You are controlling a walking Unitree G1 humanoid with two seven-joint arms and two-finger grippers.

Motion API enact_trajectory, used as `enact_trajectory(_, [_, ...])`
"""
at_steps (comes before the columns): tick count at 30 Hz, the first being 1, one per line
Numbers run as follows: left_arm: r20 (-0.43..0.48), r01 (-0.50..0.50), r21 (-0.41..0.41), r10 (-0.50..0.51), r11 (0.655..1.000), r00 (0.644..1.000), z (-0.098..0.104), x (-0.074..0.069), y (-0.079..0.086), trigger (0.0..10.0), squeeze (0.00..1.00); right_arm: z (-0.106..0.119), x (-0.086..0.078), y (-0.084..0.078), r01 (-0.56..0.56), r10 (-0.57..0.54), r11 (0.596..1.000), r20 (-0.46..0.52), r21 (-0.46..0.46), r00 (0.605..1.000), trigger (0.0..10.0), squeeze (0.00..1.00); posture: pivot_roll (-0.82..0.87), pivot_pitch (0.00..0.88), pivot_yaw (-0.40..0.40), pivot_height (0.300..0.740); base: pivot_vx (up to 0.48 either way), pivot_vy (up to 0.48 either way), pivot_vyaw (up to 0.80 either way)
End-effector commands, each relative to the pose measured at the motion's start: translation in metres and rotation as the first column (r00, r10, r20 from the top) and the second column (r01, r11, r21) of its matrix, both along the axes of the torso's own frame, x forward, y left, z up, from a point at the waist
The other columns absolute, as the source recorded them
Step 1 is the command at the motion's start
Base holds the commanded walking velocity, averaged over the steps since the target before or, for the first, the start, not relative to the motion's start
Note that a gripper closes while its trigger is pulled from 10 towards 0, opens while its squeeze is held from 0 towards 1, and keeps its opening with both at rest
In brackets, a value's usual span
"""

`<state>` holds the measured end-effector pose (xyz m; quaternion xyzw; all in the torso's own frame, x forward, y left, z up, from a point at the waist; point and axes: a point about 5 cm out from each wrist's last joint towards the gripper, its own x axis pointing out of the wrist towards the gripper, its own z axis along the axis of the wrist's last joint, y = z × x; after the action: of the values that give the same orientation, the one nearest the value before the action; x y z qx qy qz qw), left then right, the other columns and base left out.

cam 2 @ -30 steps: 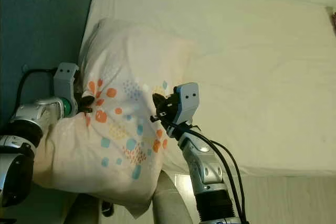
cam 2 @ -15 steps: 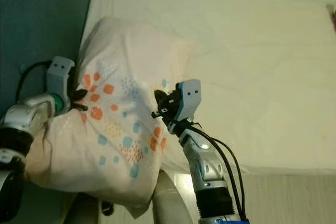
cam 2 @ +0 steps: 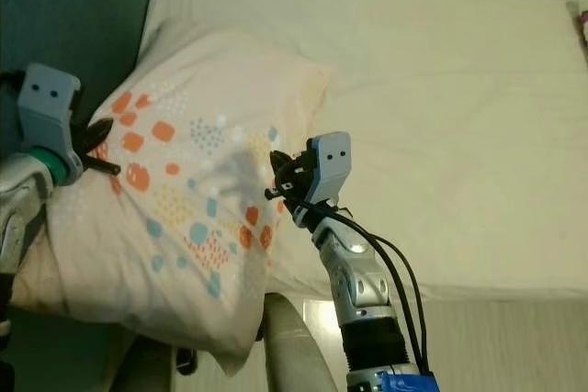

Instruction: Clean up the room

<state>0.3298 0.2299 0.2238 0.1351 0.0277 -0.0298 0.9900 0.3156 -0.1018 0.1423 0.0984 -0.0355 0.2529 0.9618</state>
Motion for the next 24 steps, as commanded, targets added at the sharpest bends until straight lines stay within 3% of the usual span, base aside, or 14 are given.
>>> enact_trajectory(1, [0.081, -0.096, 0.027, 0.093, 0.995, 0.992, 0.018, -0.008, 0.018, 0.0, 0.0, -0.012, -0.003, -0.005, 0.013, -0.012, 1.0, -0.039, 0.006, 0.999, 10.0, 0.0, -0.01, 0.328, 0.015, 0.74, 0.0, 0.0, 0.0])
enact_trajectory(3, [0.098, -0.131, 0.029, 0.128, 0.991, 0.987, 0.022, -0.012, 0.02, 0.0, 0.0, -0.012, -0.004, -0.005, 0.014, -0.013, 1.0, -0.039, 0.005, 0.999, 10.0, 0.0, -0.01, 0.325, 0.02, 0.74, 0.0, 0.0, 0.0])
enact_trajectory(4, [0.147, -0.254, 0.048, 0.245, 0.966, 0.958, 0.029, -0.022, 0.028, 0.0, 0.0, -0.013, -0.004, -0.006, 0.016, -0.016, 1.0, -0.038, 0.005, 0.999, 10.0, 0.0, -0.01, 0.317, 0.026, 0.74, 0.0, 0.0, 0.0])
enact_trajectory(9, [0.192, -0.381, 0.047, 0.366, 0.923, 0.91, 0.036, -0.03, 0.038, 0.0, 0.0, -0.013, -0.004, -0.006, 0.018, -0.018, 1.0, -0.036, 0.006, 0.999, 10.0, 0.0, 0.0, 0.314, 0.027, 0.74, 0.0, 0.0, 0.0])
enact_trajectory(12, [0.267, -0.536, 0.02, 0.512, 0.844, 0.817, 0.049, -0.042, 0.051, 0.0, 0.0, -0.013, -0.003, -0.006, 0.02, -0.02, 1.0, -0.033, 0.005, 0.999, 10.0, 0.0, -0.01, 0.311, 0.033, 0.74, 0.0, 0.0, 0.0])
enact_trajectory(13, [0.267, -0.536, 0.02, 0.512, 0.844, 0.817, 0.049, -0.042, 0.051, 0.0, 0.0, -0.013, -0.003, -0.006, 0.02, -0.02, 1.0, -0.033, 0.005, 0.999, 10.0, 0.0, -0.01, 0.311, 0.033, 0.74, 0.0, 0.0, 0.0])
enact_trajectory(17, [0.328, -0.611, -0.008, 0.579, 0.792, 0.746, 0.064, -0.047, 0.06, 0.0, 0.0, -0.014, -0.003, -0.008, 0.024, -0.024, 1.0, -0.032, 0.003, 0.999, 10.0, 0.0, -0.01, 0.311, 0.033, 0.74, 0.0, 0.0, 0.0])
enact_trajectory(18, [0.328, -0.611, -0.008, 0.579, 0.792, 0.746, 0.064, -0.047, 0.06, 0.0, 0.0, -0.014, -0.003, -0.008, 0.024, -0.024, 1.0, -0.032, 0.003, 0.999, 10.0, 0.0, -0.01, 0.311, 0.033, 0.74, 0.0, 0.0, 0.0])
enact_trajectory(21, [0.384, -0.66, -0.024, 0.616, 0.751, 0.688, 0.076, -0.053, 0.065, 0.0, 0.0, -0.014, -0.004, -0.008, 0.025, -0.025, 1.0, -0.032, 0.004, 0.999, 10.0, 0.0, -0.01, 0.311, 0.034, 0.74, 0.0, 0.0, 0.0])
enact_trajectory(24, [0.39, -0.671, -0.036, 0.629, 0.741, 0.673, 0.08, -0.054, 0.067, 0.0, 0.0, -0.014, -0.004, -0.008, 0.025, -0.024, 1.0, -0.032, 0.004, 0.999, 10.0, 0.0, -0.01, 0.312, 0.034, 0.74, 0.0, 0.0, 0.0])
